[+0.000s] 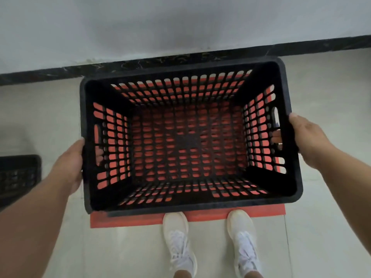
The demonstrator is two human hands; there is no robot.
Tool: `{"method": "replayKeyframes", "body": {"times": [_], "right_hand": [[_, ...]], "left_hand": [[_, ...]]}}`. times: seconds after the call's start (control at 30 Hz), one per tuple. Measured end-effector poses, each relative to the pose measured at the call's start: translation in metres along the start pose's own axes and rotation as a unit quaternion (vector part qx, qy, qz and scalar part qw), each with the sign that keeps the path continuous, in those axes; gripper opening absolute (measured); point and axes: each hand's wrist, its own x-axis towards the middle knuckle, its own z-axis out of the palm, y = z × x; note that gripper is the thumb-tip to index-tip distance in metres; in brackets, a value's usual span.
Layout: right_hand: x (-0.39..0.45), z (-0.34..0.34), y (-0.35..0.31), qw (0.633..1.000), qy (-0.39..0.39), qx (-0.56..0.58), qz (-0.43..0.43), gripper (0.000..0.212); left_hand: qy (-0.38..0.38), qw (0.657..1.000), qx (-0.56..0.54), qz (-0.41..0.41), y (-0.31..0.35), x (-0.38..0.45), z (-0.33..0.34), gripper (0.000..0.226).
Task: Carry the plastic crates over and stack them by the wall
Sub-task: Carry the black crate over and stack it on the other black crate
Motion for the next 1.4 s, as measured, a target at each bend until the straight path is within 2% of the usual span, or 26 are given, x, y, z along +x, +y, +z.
{"method": "replayKeyframes", "body": {"times": [0.1,0.17,0.3,0.43,0.77,0.9,1.2,1.4], "right_hand": [[0.002,0.006,0.001,0.998,-0.007,0.054,0.027,0.032],[0.003,0.011,0.000,0.997,0.002,0.065,0.029,0.032],[0.007,0.016,0.002,0.996,0.027,0.081,0.027,0.040],[0.008,0.019,0.005,0.996,0.044,0.081,0.019,0.038],[0.005,0.021,-0.006,0.994,0.069,0.089,0.011,0.037],[-0.001,0.015,-0.012,0.994,0.067,0.089,0.001,0.035],[-0.068,0.002,-0.097,0.998,0.015,0.044,-0.047,0.036],[-0.125,0.022,-0.166,0.993,-0.041,-0.024,-0.106,0.040]], "left_hand": [[-0.048,0.999,0.006,-0.022,-0.001,0.006,-0.009,0.052],[-0.052,0.998,-0.006,-0.035,-0.001,0.009,-0.012,0.054],[-0.052,0.998,-0.033,-0.019,-0.001,0.014,-0.014,0.047],[-0.058,0.996,-0.060,-0.013,-0.005,0.017,-0.013,0.041],[-0.063,0.990,-0.118,-0.035,0.007,0.015,-0.013,0.041],[-0.031,0.992,-0.118,-0.026,0.011,0.007,-0.018,0.041],[0.020,0.974,-0.224,-0.035,0.010,-0.072,-0.079,0.039],[0.074,0.943,-0.321,-0.047,-0.017,-0.138,-0.142,0.040]]}}
